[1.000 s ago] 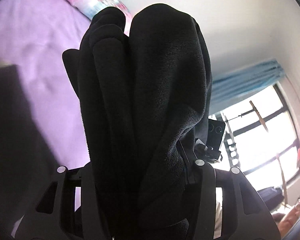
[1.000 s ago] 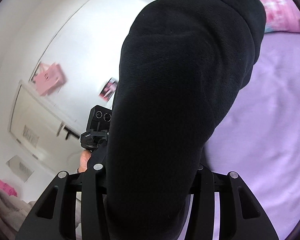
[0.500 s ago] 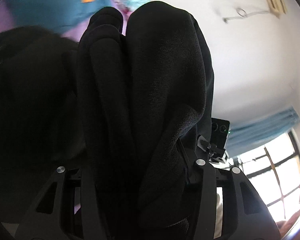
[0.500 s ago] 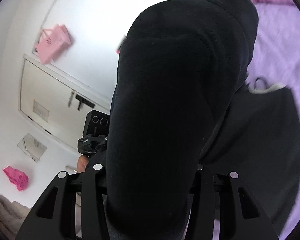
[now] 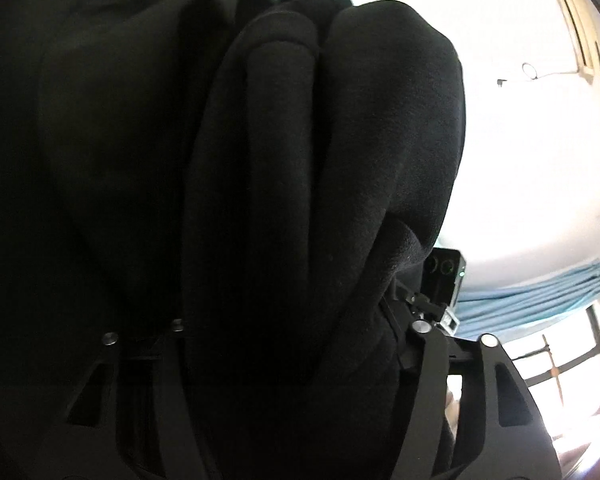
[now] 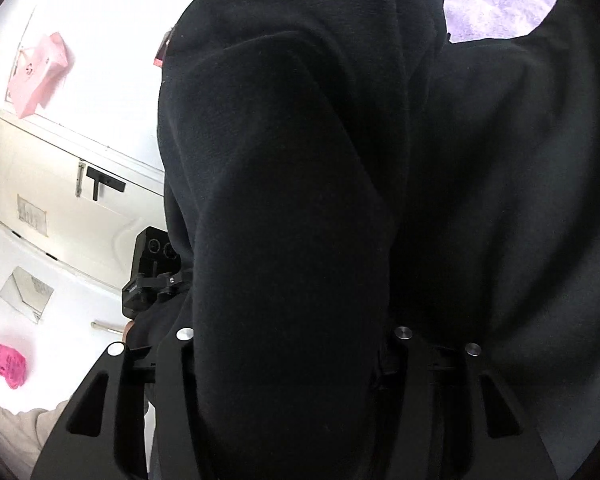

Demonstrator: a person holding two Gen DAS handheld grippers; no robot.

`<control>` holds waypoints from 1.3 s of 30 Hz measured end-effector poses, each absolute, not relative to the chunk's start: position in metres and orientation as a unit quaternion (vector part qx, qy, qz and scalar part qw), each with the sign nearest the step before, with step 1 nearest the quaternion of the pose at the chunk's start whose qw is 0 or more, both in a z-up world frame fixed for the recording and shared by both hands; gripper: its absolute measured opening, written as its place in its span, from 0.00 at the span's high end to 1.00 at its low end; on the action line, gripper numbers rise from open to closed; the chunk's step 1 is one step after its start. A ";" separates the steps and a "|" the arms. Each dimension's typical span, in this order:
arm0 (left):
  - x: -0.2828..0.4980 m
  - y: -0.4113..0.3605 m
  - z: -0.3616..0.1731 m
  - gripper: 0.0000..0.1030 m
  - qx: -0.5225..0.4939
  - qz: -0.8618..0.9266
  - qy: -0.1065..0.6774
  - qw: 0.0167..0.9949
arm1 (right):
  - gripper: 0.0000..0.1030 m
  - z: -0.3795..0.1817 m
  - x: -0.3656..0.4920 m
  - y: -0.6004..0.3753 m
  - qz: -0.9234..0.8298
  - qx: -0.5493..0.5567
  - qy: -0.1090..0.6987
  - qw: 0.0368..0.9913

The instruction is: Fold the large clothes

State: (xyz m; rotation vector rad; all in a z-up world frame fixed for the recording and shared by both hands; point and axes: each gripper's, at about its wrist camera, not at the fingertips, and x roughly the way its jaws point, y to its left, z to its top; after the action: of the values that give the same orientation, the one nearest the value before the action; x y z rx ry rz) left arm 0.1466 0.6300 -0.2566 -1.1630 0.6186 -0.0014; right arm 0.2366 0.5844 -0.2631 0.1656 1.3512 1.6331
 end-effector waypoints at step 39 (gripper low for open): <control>-0.052 0.279 -0.075 0.05 -0.185 0.403 0.277 0.852 | 0.06 -0.043 -0.008 0.246 0.513 -0.094 0.308 0.795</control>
State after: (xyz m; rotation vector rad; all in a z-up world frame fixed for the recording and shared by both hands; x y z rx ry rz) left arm -0.0519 0.2794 -0.0749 -0.3901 0.5826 0.8479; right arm -0.0078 0.2462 -0.0432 -0.2013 0.6618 1.1033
